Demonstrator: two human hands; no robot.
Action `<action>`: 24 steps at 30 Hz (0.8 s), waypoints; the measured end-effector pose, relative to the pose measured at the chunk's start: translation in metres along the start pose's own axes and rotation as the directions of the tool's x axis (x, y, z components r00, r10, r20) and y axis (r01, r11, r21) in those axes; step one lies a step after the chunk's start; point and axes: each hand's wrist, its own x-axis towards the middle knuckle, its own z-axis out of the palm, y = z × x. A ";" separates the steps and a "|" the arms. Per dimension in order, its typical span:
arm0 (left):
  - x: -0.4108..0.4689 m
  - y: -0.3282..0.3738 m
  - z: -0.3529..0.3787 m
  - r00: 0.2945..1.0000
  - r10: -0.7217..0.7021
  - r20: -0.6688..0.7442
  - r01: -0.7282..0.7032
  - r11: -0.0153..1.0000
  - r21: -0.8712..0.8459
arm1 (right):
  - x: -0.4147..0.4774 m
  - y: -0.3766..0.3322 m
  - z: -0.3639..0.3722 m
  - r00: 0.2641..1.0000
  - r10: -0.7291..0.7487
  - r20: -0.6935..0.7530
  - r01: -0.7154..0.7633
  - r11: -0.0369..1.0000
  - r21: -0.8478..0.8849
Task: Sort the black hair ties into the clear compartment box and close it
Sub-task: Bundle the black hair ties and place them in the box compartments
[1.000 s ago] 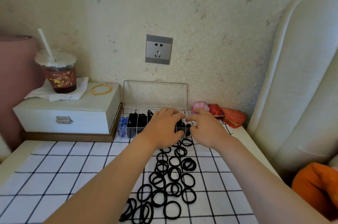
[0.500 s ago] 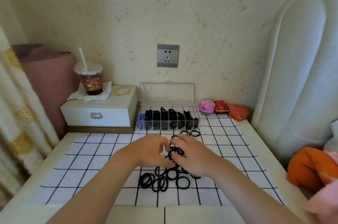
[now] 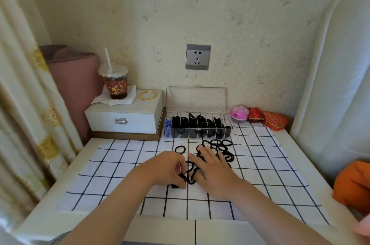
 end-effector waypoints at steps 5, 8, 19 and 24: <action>0.024 -0.005 -0.009 0.998 0.027 -0.049 -0.027 1.000 -0.010 | 0.016 0.001 -0.024 0.998 0.035 -0.053 -0.029 0.993 0.114; 0.033 -0.005 -0.017 0.999 0.039 -0.019 -0.039 0.999 0.012 | 0.023 0.016 -0.048 0.992 0.059 -0.111 -0.025 0.959 0.281; 0.046 -0.013 -0.020 0.984 -0.033 -0.174 0.053 0.992 0.112 | 0.054 0.045 -0.052 0.998 0.028 -0.055 -0.035 0.993 -0.114; 0.052 -0.018 -0.015 0.978 -0.030 -0.207 0.065 0.984 0.168 | 0.055 0.038 -0.055 0.995 0.000 -0.104 -0.022 0.977 -0.210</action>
